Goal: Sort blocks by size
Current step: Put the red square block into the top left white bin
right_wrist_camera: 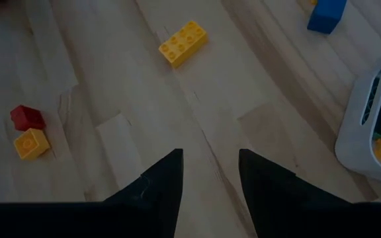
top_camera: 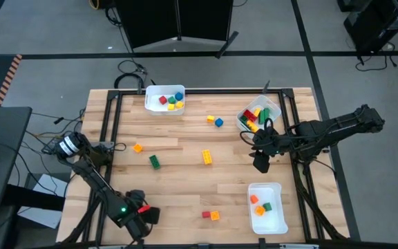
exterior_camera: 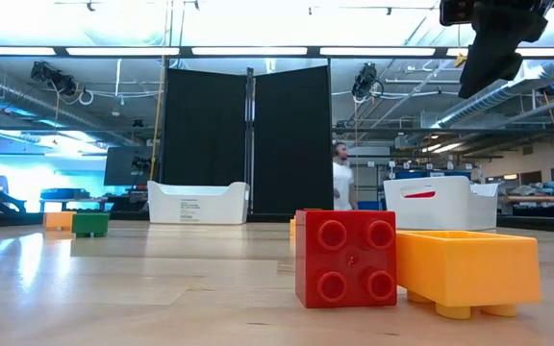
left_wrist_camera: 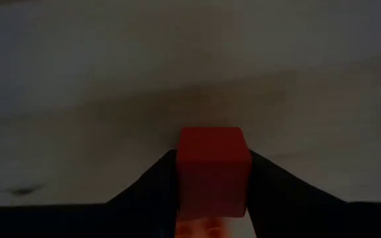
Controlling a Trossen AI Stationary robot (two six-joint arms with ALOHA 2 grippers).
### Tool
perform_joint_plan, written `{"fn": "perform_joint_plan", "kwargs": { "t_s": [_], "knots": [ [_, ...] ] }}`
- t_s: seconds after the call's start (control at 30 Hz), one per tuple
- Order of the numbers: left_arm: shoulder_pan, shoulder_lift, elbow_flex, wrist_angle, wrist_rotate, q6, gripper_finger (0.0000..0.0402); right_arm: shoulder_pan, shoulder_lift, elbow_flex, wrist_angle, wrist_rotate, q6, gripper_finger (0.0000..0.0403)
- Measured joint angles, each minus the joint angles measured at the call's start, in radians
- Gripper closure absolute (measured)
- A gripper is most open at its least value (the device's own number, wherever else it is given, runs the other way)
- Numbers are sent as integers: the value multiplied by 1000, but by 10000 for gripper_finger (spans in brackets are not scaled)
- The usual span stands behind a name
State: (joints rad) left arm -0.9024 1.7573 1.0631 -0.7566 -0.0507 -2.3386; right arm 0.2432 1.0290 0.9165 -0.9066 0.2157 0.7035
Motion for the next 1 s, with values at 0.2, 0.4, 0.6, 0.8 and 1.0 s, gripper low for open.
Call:
{"fn": "perform_joint_plan", "kwargs": {
  "t_s": [0.2,0.4,0.6,0.8,1.0],
  "knots": [
    [14,0,58,-29,-169,9,248,0,0,0,0,4,-4,245],
    [145,-3,123,-55,-301,264,246,0,0,0,14,58,-9,245],
    [391,-22,163,-96,-301,724,256,0,0,0,46,120,-37,245],
    [674,-88,187,-99,-299,1254,257,0,0,0,69,157,-29,245],
    [997,-161,208,-99,-240,1714,257,-1,0,0,75,161,24,245]
  ]
}}
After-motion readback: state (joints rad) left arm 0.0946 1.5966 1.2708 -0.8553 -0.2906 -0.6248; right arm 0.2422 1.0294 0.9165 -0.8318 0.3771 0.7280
